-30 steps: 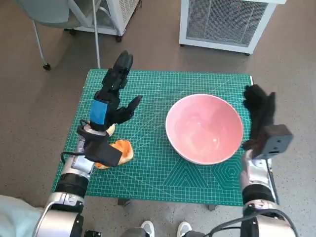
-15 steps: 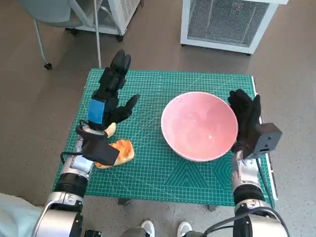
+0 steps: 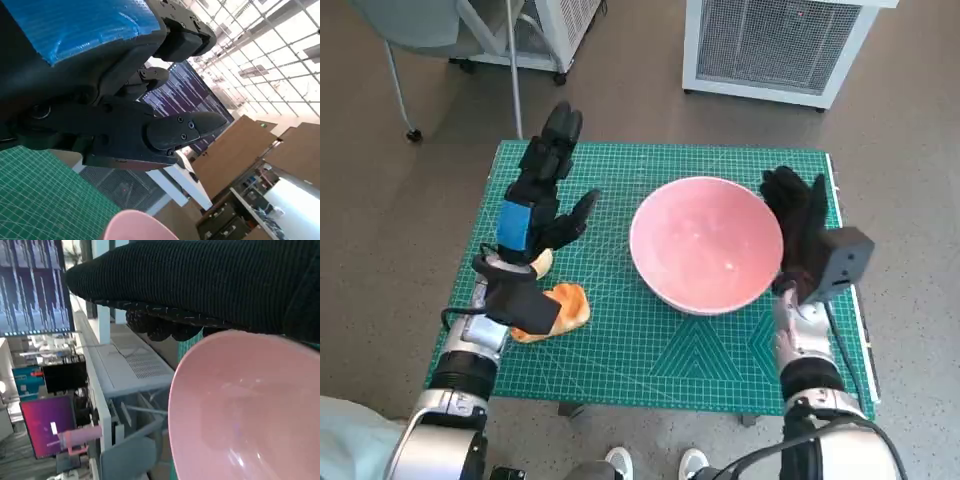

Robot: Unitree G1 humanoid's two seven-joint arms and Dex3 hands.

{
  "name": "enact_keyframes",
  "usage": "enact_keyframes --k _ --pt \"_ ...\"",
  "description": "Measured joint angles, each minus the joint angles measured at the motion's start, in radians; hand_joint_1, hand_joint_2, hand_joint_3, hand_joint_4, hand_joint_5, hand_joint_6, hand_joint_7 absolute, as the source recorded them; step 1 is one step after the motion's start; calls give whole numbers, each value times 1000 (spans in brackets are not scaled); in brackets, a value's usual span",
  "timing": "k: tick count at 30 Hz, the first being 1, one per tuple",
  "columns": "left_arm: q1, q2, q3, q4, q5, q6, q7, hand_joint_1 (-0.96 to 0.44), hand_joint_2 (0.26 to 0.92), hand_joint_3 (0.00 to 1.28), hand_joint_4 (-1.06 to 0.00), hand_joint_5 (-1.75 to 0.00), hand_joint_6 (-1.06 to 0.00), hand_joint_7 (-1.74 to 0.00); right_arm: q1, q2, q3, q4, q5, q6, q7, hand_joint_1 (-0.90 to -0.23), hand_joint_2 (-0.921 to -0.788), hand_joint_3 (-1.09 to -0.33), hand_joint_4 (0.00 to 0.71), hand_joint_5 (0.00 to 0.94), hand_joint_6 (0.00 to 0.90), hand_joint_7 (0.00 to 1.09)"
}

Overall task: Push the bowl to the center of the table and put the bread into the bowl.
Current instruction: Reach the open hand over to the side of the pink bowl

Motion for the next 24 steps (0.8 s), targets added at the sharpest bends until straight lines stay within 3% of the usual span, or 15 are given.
enact_keyframes --k 12,24 --pt "2 11 0 0 2 4 12 -495 921 478 -151 0 -199 0 -29 16 7 6 -2 32 15 -635 -921 -807 257 12 128 339" --pt "2 11 -4 0 2 6 17 -494 921 479 -150 0 -197 0 -52 8 25 4 -13 24 22 -643 -921 -803 257 7 131 330"
